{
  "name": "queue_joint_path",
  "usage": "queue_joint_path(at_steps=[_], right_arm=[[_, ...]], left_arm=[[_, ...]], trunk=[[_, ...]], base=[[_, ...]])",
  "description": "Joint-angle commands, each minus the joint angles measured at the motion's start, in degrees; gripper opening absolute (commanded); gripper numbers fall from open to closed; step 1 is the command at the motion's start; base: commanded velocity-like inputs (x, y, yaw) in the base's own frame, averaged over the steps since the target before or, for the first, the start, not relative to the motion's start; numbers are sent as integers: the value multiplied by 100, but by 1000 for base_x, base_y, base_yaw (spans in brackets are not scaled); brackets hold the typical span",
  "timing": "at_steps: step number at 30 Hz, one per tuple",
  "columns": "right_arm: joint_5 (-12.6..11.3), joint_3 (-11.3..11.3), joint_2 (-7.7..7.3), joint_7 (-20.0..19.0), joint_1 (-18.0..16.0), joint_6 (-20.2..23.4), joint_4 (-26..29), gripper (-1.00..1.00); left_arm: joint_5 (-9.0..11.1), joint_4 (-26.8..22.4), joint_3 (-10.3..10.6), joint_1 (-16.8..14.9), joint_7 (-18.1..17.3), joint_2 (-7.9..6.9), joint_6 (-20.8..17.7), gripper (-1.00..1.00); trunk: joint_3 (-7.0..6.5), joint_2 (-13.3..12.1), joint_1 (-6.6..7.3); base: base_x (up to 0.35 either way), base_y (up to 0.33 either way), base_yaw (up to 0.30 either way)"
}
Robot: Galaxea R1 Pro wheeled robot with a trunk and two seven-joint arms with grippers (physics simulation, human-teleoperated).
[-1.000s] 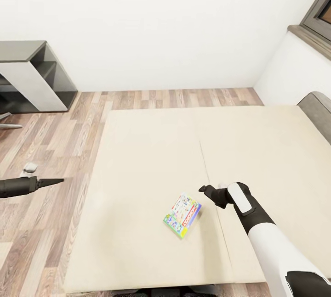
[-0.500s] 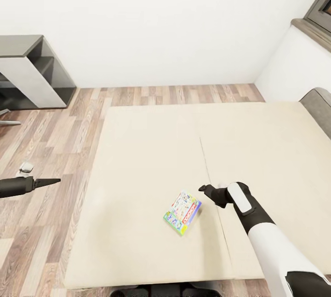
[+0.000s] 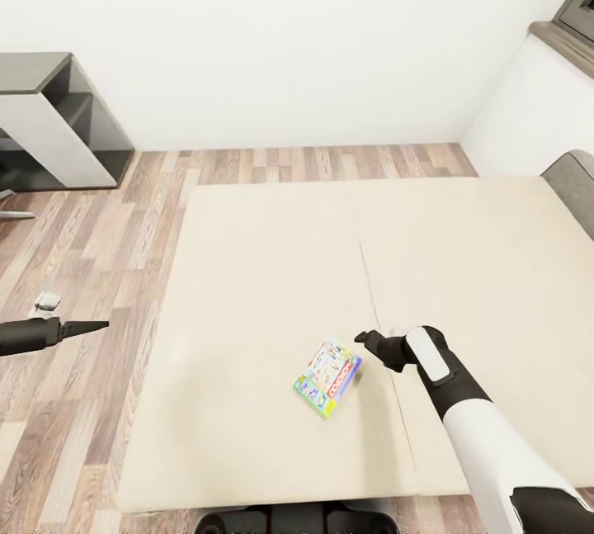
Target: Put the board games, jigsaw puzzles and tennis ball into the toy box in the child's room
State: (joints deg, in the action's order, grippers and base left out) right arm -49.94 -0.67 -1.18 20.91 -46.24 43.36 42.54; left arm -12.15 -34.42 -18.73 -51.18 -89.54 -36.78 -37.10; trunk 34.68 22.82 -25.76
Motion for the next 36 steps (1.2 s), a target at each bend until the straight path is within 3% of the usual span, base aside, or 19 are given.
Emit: queue_joint_path(at_steps=[1, 18, 36], right_arm=[[-60, -4, 2, 53, -12, 14, 26, 100], [-48, -4, 4, 62, -246, 17, 143, 100], [-42, -4, 3, 62, -262, 6, 107, 100]], left_arm=[[-60, -3, -25, -6, -46, 7, -60, 100], [-59, -3, -9, -6, -46, 57, -54, 100], [-60, -3, -9, -6, -46, 64, -52, 100]], trunk=[[17, 10, -3], [179, 10, -3], [350, 10, -3]], base=[[0, 0, 0], [0, 0, 0], [0, 0, 0]])
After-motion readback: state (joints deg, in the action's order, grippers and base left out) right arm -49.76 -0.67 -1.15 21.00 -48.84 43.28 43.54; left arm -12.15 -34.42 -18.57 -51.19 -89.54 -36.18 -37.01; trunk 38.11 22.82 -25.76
